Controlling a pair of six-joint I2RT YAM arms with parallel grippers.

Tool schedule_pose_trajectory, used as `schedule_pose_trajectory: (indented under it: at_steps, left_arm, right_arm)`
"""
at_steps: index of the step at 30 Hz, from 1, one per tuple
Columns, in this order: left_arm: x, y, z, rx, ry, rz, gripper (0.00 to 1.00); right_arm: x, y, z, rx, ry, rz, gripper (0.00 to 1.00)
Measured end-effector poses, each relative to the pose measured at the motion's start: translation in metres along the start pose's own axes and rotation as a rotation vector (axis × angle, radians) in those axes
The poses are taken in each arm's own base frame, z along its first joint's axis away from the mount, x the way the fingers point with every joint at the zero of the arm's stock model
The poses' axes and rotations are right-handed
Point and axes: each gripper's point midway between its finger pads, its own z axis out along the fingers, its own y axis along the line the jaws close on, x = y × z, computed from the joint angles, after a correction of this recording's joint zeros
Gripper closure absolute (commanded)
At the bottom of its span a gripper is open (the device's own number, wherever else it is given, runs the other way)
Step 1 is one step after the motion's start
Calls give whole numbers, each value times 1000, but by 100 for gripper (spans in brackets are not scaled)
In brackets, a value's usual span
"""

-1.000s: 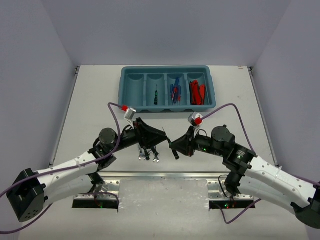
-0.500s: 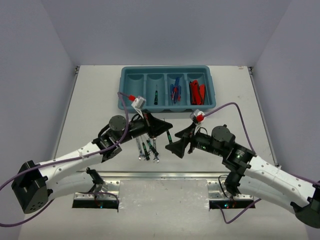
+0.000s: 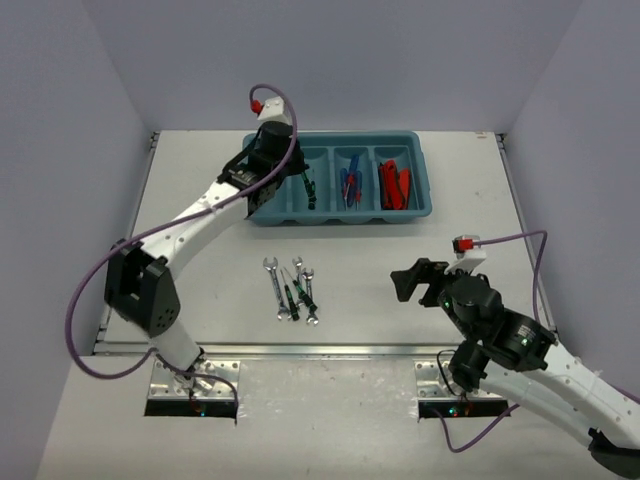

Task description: Sort the tools into containers

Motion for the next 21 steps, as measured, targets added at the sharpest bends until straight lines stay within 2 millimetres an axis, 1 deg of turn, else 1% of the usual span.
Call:
schedule_pose_trajectory:
  at_steps: [2, 4, 6, 7, 8, 9, 11, 12, 14, 15, 16, 17, 18, 19, 20, 21]
  left_arm:
    - [1, 11, 32, -77, 22, 43, 100]
    - [4, 12, 66, -123, 50, 87, 100]
    - [13, 11, 95, -145, 81, 122, 100]
    - [18, 10, 109, -154, 101, 140, 94]
    - [24, 9, 122, -160, 118, 154, 80]
    - [30, 9, 134, -166, 136, 168, 69]
    - [45, 12, 151, -184, 178, 191, 56]
    - [52, 14, 158, -194, 200, 199, 51]
    - [66, 20, 166, -217, 239, 213, 35]
    - [70, 23, 165, -229, 258, 219, 27]
    - [75, 26, 164, -240, 276, 225, 23]
    - [77, 29, 162, -252, 289, 231, 21]
    - [77, 31, 159, -261, 296, 232, 19]
    - [76, 32, 156, -268, 298, 230, 12]
    - [73, 32, 152, -272, 298, 228, 3]
    - [69, 31, 147, -275, 296, 225, 0]
  right_arm:
    - [4, -3, -1, 5, 5, 3, 2]
    - [13, -6, 0, 13, 36, -12, 1]
    - [22, -9, 0, 18, 75, -31, 1]
    - [26, -9, 0, 17, 93, -39, 1]
    - [29, -9, 0, 17, 107, -45, 1]
    - [32, -9, -1, 16, 120, -49, 1]
    - [36, -9, -2, 8, 139, -56, 1]
    - [37, -8, -2, 4, 146, -58, 1]
    - [40, -7, -3, -3, 159, -61, 1]
    - [41, -7, -3, -6, 167, -63, 1]
    - [43, -6, -3, -8, 176, -66, 1]
    - [45, -6, -2, -9, 184, -70, 1]
    - [47, -6, -2, -8, 194, -74, 1]
    - [49, -6, -1, -6, 206, -80, 1]
    - [52, -6, 0, -2, 220, -86, 1]
    - [55, -7, 1, 2, 234, -93, 1]
